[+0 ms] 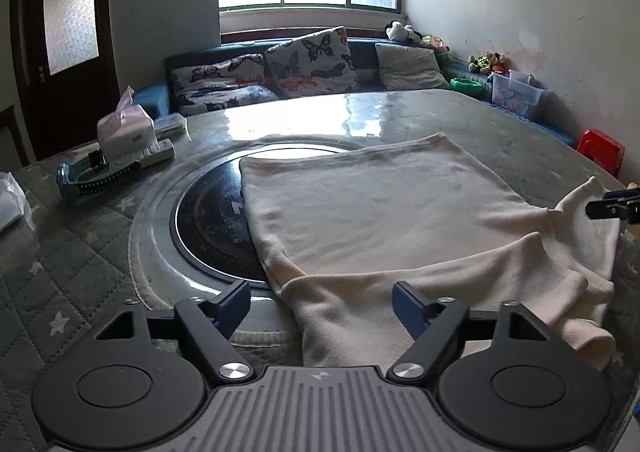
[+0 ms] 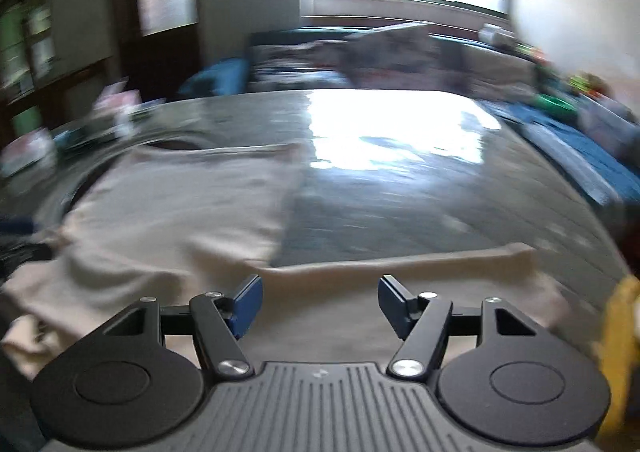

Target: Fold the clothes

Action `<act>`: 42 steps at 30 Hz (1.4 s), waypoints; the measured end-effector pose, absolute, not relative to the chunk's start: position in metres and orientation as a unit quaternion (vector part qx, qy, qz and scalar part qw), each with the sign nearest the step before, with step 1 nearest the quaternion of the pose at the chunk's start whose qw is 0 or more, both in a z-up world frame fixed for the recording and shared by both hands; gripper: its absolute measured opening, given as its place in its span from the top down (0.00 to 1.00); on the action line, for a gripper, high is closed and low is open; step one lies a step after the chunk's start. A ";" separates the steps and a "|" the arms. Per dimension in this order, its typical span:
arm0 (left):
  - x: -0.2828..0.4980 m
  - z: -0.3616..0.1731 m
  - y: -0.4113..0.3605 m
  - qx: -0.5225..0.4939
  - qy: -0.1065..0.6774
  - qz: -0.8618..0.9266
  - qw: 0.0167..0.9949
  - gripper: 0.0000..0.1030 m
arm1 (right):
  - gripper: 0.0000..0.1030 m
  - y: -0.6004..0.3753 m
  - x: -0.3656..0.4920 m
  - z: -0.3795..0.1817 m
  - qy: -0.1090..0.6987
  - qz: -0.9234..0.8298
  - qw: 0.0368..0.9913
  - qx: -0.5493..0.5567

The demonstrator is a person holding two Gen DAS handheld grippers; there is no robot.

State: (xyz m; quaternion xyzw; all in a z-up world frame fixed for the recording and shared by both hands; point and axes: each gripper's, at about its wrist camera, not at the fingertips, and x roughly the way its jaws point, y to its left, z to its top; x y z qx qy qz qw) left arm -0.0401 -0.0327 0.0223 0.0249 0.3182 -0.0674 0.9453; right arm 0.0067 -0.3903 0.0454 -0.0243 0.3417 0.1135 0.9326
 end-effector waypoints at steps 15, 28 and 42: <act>-0.046 0.028 -0.031 0.019 0.313 -0.058 0.948 0.00 | 0.29 -0.471 0.023 0.021 0.342 -0.056 0.938 0.020; -0.046 0.025 -0.030 0.013 0.321 -0.054 0.945 0.00 | 0.30 -0.480 0.035 0.013 0.351 -0.060 0.934 0.041; -0.048 0.022 -0.026 0.004 0.327 -0.040 0.944 0.00 | 0.89 -0.477 0.027 0.021 0.337 -0.012 0.938 0.079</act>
